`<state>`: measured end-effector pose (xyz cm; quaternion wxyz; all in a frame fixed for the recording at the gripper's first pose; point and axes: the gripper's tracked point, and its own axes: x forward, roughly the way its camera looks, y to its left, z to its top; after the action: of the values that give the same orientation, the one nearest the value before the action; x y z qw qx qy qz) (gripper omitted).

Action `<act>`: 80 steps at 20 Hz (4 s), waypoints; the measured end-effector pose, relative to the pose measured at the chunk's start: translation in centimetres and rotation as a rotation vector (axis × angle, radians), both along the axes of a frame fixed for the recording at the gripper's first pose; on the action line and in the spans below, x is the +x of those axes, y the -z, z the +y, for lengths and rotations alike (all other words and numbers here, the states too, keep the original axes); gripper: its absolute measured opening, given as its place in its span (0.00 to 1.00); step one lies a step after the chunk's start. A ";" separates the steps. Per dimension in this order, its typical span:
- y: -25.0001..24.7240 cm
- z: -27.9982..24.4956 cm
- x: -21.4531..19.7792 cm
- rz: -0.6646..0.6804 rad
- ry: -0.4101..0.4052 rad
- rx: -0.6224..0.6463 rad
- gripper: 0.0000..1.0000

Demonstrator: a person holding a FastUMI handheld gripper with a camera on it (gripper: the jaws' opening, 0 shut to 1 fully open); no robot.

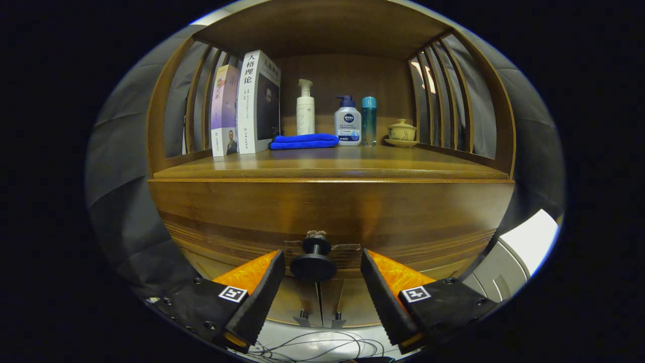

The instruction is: Pull open the drawer, take out the items inside it, and place them on the countertop above the cabinet.

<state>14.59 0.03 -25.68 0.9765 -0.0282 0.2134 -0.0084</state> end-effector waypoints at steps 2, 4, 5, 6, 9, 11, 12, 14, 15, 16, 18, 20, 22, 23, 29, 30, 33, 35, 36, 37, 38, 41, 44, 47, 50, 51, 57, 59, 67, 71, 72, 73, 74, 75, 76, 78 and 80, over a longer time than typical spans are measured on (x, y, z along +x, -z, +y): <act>0.1 0.0 0.0 0.011 -0.003 -0.014 0.89; 0.3 0.4 -0.1 0.005 -0.008 -0.005 0.78; 0.5 0.4 0.0 0.003 -0.004 -0.009 0.72; 0.4 0.4 0.1 0.001 -0.008 -0.016 0.67; 0.3 0.6 0.0 0.010 -0.015 0.000 0.50; 0.5 0.6 0.1 0.007 -0.009 0.024 0.39; 0.6 0.7 0.1 0.014 -0.017 0.030 0.33; 0.6 0.7 0.0 0.022 -0.024 0.053 0.33; 0.6 0.7 0.1 0.021 -0.027 0.054 0.34; 0.6 0.6 0.0 0.021 -0.031 0.045 0.33; 0.5 0.5 -0.3 0.017 -0.028 0.035 0.33; 0.5 0.5 -1.0 0.010 -0.022 0.036 0.34; 0.3 0.6 -1.6 0.002 -0.024 0.029 0.34; 0.3 0.6 -2.1 0.002 -0.027 0.024 0.34; 0.1 0.6 -4.7 0.001 -0.049 -0.003 0.33; 0.0 0.5 -4.8 0.001 -0.050 -0.009 0.34; -0.1 0.6 -6.6 0.005 -0.061 -0.021 0.34; -0.2 0.7 -7.9 0.007 -0.074 -0.025 0.33; -0.3 0.7 -8.3 0.010 -0.080 -0.027 0.33; -0.3 0.6 -8.6 0.013 -0.085 -0.028 0.33; -0.4 0.7 -9.1 0.013 -0.088 -0.025 0.34; -0.5 0.7 -10.5 0.007 -0.092 -0.018 0.33; -0.7 0.8 -11.9 0.015 -0.105 -0.006 0.33; -0.8 0.8 -13.1 0.023 -0.115 0.016 0.33; -0.9 0.8 -13.9 0.025 -0.128 0.003 0.33; -0.7 0.8 -14.4 0.031 -0.131 0.003 0.33; -0.4 0.7 -16.5 0.052 -0.158 -0.006 0.33; -0.3 0.7 -17.1 0.063 -0.161 0.008 0.33; -0.1 0.8 -17.9 0.072 -0.169 -0.005 0.33; -1.6 0.2 -18.5 0.050 -0.177 -0.024 0.55; -2.7 -0.4 -18.6 0.025 -0.169 -0.039 0.61; -3.5 -1.2 -18.7 0.015 -0.157 -0.047 0.67; -4.7 -1.9 -18.7 0.003 -0.145 -0.048 0.73; -5.9 -2.7 -18.7 -0.008 -0.123 -0.044 0.80; -7.1 -3.6 -18.5 -0.025 -0.098 -0.042 0.86; -9.3 -4.5 -18.5 -0.045 -0.074 -0.043 0.98; -11.4 -5.3 -18.2 -0.078 -0.052 -0.071 0.98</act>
<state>-3.62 -5.26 -14.31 0.9824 -0.0680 0.1740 0.0083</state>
